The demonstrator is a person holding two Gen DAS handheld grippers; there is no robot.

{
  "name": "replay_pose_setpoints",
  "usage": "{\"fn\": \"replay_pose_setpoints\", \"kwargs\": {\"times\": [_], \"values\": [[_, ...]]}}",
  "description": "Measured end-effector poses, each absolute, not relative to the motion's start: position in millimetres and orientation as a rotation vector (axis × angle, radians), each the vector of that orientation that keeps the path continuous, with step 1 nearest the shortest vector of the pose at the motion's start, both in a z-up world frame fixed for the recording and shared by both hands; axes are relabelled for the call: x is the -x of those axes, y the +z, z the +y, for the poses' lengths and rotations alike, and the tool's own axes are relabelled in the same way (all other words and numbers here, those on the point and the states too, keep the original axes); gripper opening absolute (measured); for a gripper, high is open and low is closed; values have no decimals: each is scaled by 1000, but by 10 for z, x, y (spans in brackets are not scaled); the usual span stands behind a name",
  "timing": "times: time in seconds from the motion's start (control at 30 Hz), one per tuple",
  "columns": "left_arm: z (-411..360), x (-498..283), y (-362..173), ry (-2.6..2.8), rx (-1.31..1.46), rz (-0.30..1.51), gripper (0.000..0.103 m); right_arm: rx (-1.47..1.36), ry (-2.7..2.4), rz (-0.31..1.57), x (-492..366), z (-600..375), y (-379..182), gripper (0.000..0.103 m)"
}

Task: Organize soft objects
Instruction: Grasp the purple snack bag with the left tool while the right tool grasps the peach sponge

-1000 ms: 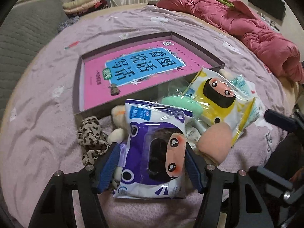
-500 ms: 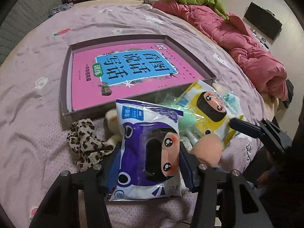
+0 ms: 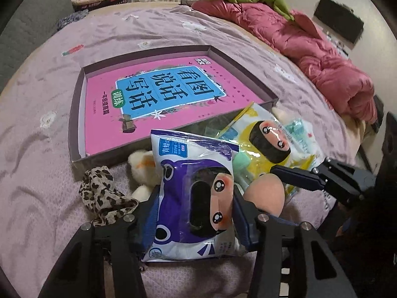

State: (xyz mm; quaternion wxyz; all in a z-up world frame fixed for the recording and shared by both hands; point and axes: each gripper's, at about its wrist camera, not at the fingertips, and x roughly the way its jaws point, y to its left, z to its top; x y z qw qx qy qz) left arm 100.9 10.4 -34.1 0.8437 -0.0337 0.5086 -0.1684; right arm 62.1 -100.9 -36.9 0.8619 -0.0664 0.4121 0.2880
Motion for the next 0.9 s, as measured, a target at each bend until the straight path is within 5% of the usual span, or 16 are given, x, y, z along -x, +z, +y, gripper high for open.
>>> {"fn": "replay_pose_setpoints", "kwargs": {"times": [0.37, 0.9], "values": [[213, -982, -266, -395, 180, 1045, 42, 48, 584, 796, -605, -1223, -104, 51], [357, -999, -178, -382, 282, 990, 43, 31, 542, 781, -639, -1338, -75, 51]]}}
